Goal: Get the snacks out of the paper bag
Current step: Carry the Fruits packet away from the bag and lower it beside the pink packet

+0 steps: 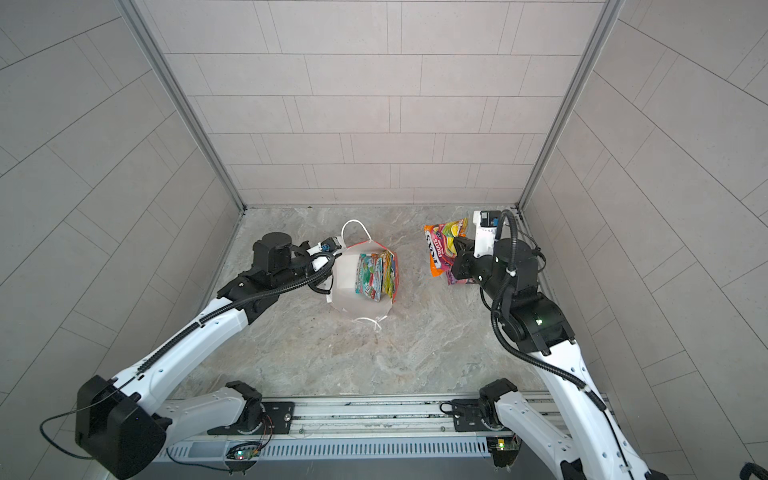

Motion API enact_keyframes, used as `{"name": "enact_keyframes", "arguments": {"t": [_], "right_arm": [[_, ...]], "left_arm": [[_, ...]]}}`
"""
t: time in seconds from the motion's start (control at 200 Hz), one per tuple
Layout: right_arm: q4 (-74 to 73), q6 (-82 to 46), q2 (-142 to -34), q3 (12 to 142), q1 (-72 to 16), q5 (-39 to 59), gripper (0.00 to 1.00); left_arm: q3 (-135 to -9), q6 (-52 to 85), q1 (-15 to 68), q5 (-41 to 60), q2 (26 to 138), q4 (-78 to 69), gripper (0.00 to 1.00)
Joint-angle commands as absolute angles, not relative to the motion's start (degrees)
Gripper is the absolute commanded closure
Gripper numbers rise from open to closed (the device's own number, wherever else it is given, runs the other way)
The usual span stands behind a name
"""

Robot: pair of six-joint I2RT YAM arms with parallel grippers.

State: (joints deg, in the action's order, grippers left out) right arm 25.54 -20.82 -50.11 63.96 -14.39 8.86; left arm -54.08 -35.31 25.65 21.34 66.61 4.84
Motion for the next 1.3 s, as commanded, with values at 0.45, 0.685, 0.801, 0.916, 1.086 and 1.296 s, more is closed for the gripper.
{"name": "enact_keyframes", "arguments": {"t": [0.45,0.685,0.801,0.916,1.086,1.296], "right_arm": [[-3.8,-32.8,-77.0,50.6,-7.8,27.5,1.0],[-8.9,-33.8,-86.5,51.5,-7.8,26.1,1.0],[-8.9,-33.6,-89.4,51.8,-7.6,24.6,1.0],[-9.2,-32.8,-90.4,51.8,-7.7,22.8,0.98],[-6.5,-31.4,-91.0,52.8,-7.6,20.2,0.83],[-2.0,-29.8,-89.8,54.2,-7.5,15.6,0.7]], "left_arm": [[-55.3,-34.5,25.8,21.0,66.9,4.4,1.0],[-55.4,-34.6,25.8,21.3,67.5,4.2,1.0],[-55.4,-34.6,25.8,21.0,67.6,4.2,1.0],[-55.3,-34.7,25.8,21.0,67.3,4.2,1.0],[-55.3,-34.9,25.8,21.0,67.9,4.0,1.0],[-55.4,-34.9,25.8,21.1,67.8,3.9,1.0]]}}
